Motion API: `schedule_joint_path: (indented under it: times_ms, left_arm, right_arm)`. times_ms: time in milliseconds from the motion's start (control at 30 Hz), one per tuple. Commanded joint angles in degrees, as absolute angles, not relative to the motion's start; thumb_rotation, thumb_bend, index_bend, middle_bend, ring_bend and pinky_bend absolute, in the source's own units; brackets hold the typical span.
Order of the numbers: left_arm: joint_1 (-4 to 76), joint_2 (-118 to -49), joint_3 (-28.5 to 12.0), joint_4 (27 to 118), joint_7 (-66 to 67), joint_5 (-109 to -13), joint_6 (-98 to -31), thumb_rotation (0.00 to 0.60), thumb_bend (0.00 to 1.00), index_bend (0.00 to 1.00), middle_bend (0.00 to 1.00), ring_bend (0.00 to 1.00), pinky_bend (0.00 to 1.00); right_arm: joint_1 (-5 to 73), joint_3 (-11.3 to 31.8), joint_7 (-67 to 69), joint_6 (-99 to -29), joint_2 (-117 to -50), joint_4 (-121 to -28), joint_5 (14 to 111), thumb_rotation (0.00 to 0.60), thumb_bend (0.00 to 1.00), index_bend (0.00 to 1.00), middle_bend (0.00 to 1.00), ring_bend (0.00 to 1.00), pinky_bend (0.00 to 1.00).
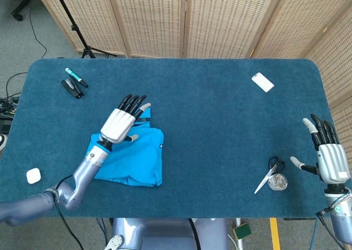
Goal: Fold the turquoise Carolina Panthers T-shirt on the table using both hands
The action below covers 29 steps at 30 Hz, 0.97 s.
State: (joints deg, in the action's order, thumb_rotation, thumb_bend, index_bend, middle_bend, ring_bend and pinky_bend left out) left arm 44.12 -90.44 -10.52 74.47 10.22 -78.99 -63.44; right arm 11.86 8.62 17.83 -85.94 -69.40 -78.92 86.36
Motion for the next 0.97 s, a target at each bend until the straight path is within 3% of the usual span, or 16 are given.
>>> schedule_joint_path:
  times_ms: [33,267,500,667,967]
  left_arm:
    - [38.8,-84.0,-8.6,80.5,8.9,-77.0,-66.0,0.600,0.00,0.00,0.00,0.00,0.00]
    - [32.0,-77.7,-5.2,83.9,4.0,-77.2,-69.9,0.600,0.00,0.00,0.00,0.00,0.00]
    - [22.4,-74.2,-2.8,84.2,0.4,-75.5,-78.5,0.600,0.00,0.00,0.00,0.00,0.00]
    - [15.9,-71.6,-2.7,85.9,-3.3,-72.6,-83.4,0.600,0.00,0.00,0.00,0.00,0.00]
    - [13.0,-70.6,-4.2,83.8,-6.9,-71.7,-83.4,0.600,0.00,0.00,0.00,0.00,0.00]
  right_arm:
    - [11.8,8.5,17.6,-86.1,-69.4,-79.1,86.6,0.600,0.00,0.00,0.00,0.00,0.00]
    - [11.7,8.2,17.1,-86.5,-69.4,-79.6,87.3,0.600,0.00,0.00,0.00,0.00,0.00]
    - [11.5,8.5,15.9,-87.8,-69.7,-79.2,87.5,0.600,0.00,0.00,0.00,0.00,0.00]
    - [11.2,9.0,14.4,-88.8,-70.3,-78.6,87.2,0.600,0.00,0.00,0.00,0.00,0.00]
    - [11.0,9.0,14.1,-89.4,-70.2,-78.9,87.6,0.600,0.00,0.00,0.00,0.00,0.00]
